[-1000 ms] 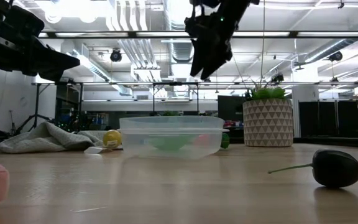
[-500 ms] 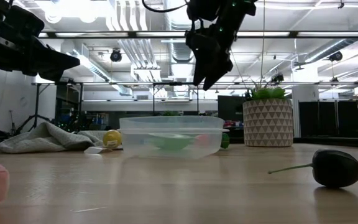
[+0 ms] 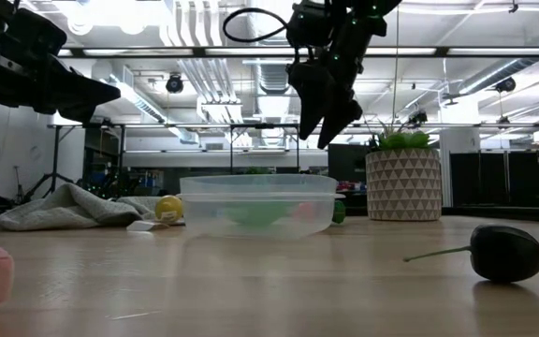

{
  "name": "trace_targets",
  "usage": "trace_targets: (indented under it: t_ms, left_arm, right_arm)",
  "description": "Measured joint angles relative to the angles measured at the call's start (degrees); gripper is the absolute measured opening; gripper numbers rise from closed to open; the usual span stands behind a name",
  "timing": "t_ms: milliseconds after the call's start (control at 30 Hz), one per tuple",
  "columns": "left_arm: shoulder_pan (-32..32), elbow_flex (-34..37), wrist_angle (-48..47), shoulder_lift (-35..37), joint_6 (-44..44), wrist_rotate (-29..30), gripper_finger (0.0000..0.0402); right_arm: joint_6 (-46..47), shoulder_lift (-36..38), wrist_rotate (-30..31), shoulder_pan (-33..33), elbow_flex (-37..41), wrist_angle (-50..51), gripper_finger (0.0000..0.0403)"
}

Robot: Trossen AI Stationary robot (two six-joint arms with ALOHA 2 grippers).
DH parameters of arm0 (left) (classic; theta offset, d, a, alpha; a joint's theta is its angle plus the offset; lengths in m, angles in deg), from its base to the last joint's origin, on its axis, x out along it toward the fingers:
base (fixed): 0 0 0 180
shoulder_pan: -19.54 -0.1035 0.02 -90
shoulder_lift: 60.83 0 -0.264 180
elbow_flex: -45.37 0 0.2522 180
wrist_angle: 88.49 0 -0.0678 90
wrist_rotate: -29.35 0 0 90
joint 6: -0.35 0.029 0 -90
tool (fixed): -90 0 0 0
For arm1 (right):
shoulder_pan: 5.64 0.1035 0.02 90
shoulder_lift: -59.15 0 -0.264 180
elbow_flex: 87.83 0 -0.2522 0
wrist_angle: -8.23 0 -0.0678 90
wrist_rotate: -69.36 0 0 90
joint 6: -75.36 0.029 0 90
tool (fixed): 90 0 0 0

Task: Pick and placing Produce into tupperware
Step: Put the orange carrot into the transparent bin

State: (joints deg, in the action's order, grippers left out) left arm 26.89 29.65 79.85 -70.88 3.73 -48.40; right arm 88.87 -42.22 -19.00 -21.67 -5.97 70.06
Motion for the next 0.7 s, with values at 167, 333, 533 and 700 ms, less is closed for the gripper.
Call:
trace_targets:
  t_ms: [167, 333, 533, 700]
  left_arm:
    - [0.0, 0.0, 0.0, 0.0, 0.0, 0.0, 0.0]
    - [0.0, 0.0, 0.04, -0.04, 0.01, 0.0, 0.0]
    - [0.0, 0.0, -0.02, -0.02, 0.02, 0.0, 0.0]
    - [0.0, 0.0, -0.01, -0.04, 0.02, 0.0, 0.0]
  right_arm:
    - [-0.05, 0.0, -0.3, 0.14, -0.02, -0.09, 0.0334]
    - [-0.48, 0.0, -0.32, 0.04, 0.12, -0.35, 0.0332]
    - [-0.48, 0.0, -0.34, -0.11, 1.03, -0.52, 0.0331]
    - [-0.48, -0.68, -0.37, -0.14, 1.4, -0.98, 0.033]
